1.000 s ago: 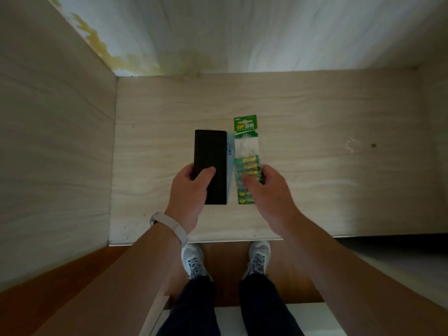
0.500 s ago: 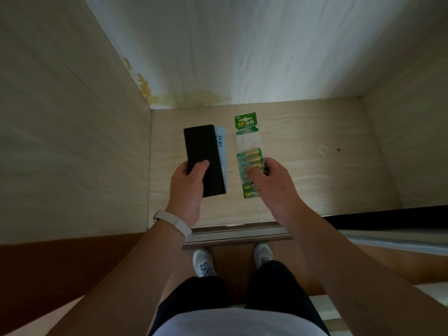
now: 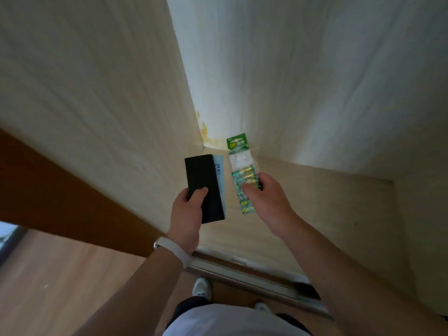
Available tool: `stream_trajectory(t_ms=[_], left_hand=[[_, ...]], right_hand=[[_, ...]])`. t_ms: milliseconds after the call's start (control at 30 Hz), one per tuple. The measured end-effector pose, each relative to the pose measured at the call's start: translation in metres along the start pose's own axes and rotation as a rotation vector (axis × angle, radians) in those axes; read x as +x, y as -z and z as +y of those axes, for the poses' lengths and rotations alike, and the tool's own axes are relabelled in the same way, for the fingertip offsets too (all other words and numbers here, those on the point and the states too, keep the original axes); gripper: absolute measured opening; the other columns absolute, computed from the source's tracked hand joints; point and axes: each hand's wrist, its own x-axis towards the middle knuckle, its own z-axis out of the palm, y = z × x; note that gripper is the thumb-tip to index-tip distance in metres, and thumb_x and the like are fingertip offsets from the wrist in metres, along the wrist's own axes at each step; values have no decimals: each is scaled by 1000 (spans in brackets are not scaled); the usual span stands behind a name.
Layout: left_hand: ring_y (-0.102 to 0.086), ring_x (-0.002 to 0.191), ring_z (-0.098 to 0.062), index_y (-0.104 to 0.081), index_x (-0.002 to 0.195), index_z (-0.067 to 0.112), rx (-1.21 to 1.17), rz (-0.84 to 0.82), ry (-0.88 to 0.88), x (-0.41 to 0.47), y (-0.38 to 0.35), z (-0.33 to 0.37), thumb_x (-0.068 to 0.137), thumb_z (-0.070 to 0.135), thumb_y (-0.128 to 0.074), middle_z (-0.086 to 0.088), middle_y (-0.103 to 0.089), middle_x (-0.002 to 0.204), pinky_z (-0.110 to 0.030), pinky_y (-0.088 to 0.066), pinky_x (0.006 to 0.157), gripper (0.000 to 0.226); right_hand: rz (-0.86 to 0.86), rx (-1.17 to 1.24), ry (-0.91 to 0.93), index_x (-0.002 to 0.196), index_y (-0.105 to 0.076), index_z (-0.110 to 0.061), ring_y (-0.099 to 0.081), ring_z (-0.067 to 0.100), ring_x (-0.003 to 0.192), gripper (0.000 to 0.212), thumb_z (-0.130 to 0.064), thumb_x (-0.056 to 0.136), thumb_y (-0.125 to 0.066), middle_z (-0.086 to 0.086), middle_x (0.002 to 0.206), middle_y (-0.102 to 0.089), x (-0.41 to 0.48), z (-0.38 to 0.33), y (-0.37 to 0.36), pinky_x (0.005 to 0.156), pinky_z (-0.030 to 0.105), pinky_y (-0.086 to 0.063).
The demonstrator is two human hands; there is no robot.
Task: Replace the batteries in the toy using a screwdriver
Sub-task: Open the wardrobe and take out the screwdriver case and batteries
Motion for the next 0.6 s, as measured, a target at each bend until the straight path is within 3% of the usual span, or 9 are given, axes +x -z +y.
stream_trajectory(t_ms=[67, 133, 233, 367, 600], left_hand=[[-71, 92, -30, -67, 106, 14, -30, 52, -27, -17, 2, 7, 96, 23, -61, -12, -72, 102, -46, -59, 82, 14], [-70, 95, -32, -66, 109, 15, -83, 112, -37, -34, 7, 10, 96, 23, -62, -13, -72, 105, -49, -59, 85, 16], [-70, 97, -29, -64, 112, 16, -147, 210, -64, -61, 22, 12, 96, 23, -62, -10, -71, 106, -46, -58, 87, 18], [-69, 96, -28, -62, 105, 22, -223, 327, -70, -96, 54, 9, 96, 23, -61, -9, -70, 106, -46, -57, 88, 9], [-72, 84, -22, -65, 111, 17, -273, 583, -93, -140, 136, -10, 95, 21, -62, -9, -73, 100, -35, -57, 67, 17]], right_hand=[[-66, -13, 46, 89, -63, -17, -58, 4, 58, 4, -20, 89, -60, 2, 76, -64, -8, -6, 5, 47, 17, -43], [-141, -21, 83, 86, -62, -17, -54, -2, 51, 3, -19, 89, -60, -2, 71, -60, -17, -12, 6, 44, 14, -39], [-285, -31, 119, 90, -64, -17, -61, 10, 64, 4, -19, 89, -60, 7, 80, -67, -31, -21, -4, 56, 24, -45], [-446, -66, 160, 91, -65, -14, -63, 15, 67, 7, -18, 90, -60, 14, 87, -70, -48, -30, -33, 57, 27, -46], [-731, -138, 271, 90, -65, -14, -60, 13, 60, 3, -16, 90, -62, 5, 72, -66, -87, -37, -108, 53, 28, -45]])
